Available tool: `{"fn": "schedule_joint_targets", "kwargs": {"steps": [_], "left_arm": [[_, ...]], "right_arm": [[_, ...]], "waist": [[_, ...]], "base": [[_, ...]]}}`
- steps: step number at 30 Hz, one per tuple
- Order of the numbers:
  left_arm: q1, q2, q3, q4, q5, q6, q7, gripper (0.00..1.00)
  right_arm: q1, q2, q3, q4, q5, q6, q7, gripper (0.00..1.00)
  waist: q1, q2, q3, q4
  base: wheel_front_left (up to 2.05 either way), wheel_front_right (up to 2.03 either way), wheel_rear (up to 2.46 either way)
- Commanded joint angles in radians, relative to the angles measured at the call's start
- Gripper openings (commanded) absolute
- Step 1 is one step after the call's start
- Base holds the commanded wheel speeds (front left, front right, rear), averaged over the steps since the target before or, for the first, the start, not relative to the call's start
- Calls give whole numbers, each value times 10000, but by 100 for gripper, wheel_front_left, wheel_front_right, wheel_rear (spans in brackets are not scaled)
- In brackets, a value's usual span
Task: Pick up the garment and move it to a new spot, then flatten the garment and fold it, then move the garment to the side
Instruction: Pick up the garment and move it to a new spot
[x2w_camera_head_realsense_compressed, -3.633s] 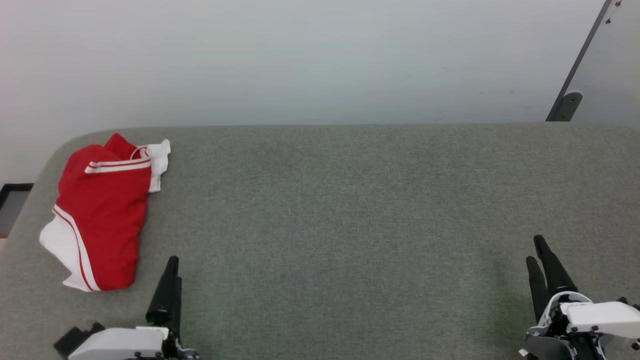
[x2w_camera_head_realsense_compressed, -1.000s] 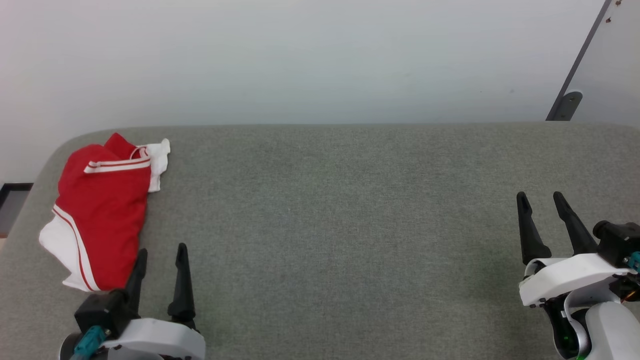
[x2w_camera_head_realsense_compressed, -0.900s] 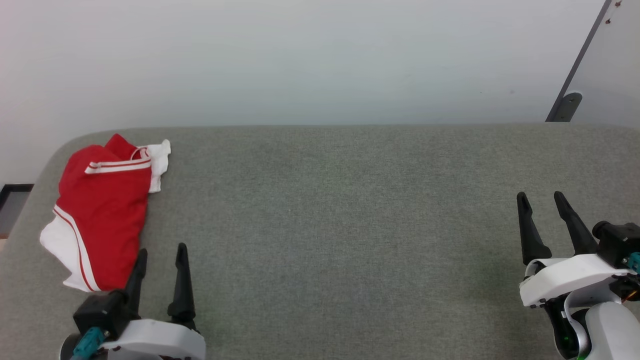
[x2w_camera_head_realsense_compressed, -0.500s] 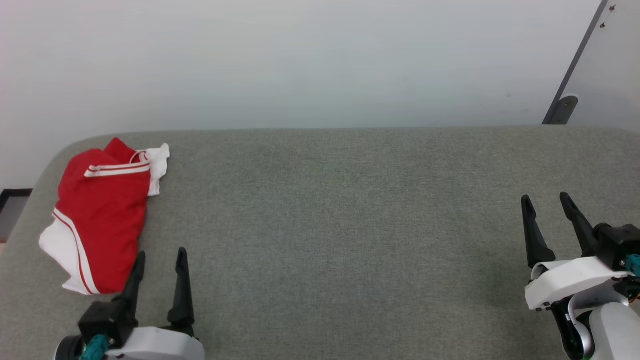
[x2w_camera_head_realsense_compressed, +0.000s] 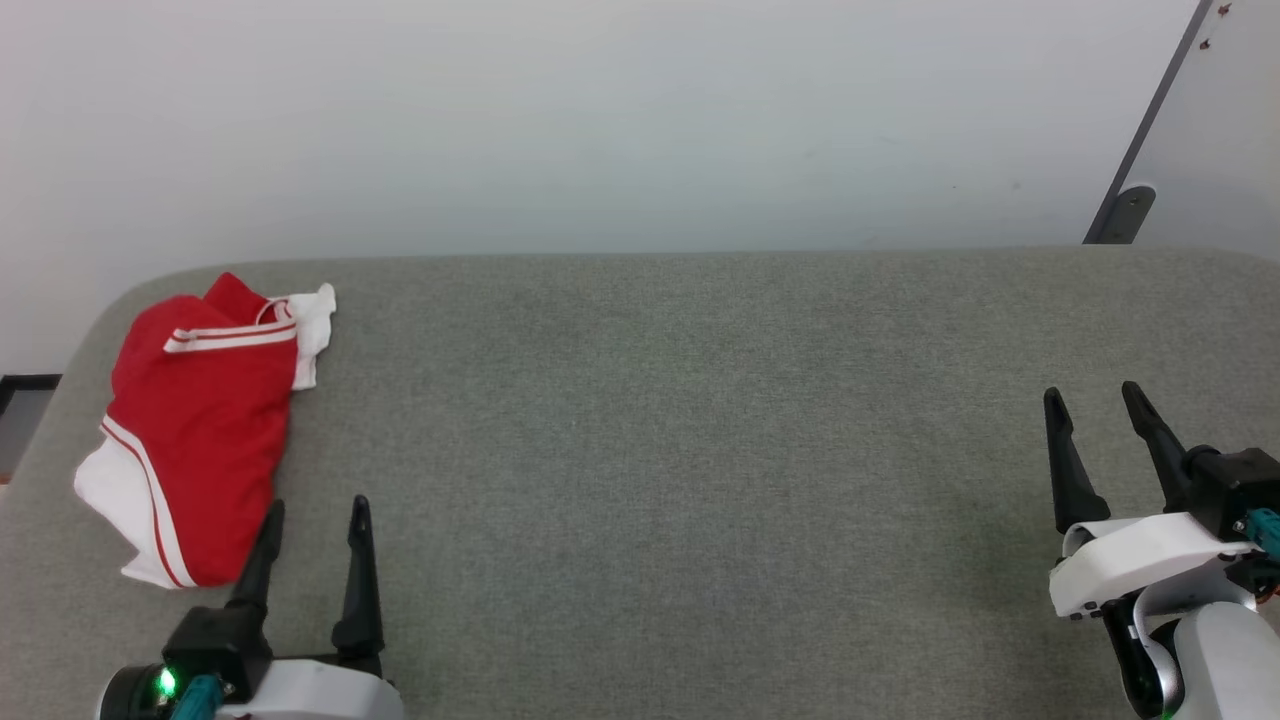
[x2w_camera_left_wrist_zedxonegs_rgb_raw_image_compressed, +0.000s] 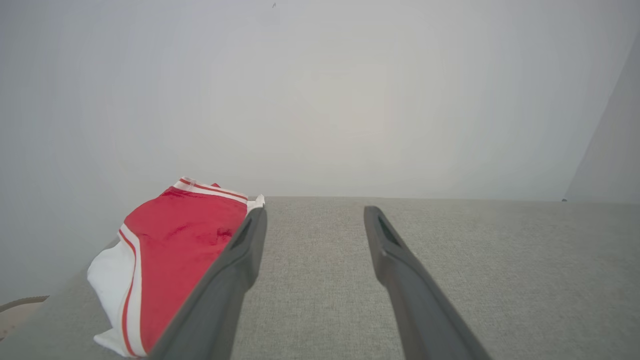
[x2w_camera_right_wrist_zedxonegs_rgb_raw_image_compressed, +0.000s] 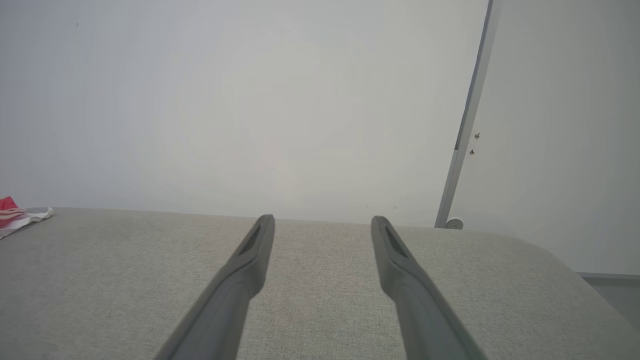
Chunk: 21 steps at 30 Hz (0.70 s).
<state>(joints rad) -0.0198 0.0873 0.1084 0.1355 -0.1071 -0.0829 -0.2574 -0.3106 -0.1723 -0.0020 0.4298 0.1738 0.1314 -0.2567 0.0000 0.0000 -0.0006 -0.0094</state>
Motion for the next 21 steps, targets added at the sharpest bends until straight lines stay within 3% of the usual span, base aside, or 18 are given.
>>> {"fn": "schedule_joint_targets", "kwargs": {"steps": [1, 21], "left_arm": [[-19, -27, 43, -1, 202, -61, -78, 100], [-125, -149, 184, 572, 223, -374, -72, 100]], "right_arm": [[-79, 11, -52, 17, -161, -14, -92, 100], [127, 64, -357, -15, 136, -14, -95, 100]], "waist": [[0, 0, 9, 10], [0, 0, -21, 125]], "base": [[0, 0, 0], [0, 0, 0]]}}
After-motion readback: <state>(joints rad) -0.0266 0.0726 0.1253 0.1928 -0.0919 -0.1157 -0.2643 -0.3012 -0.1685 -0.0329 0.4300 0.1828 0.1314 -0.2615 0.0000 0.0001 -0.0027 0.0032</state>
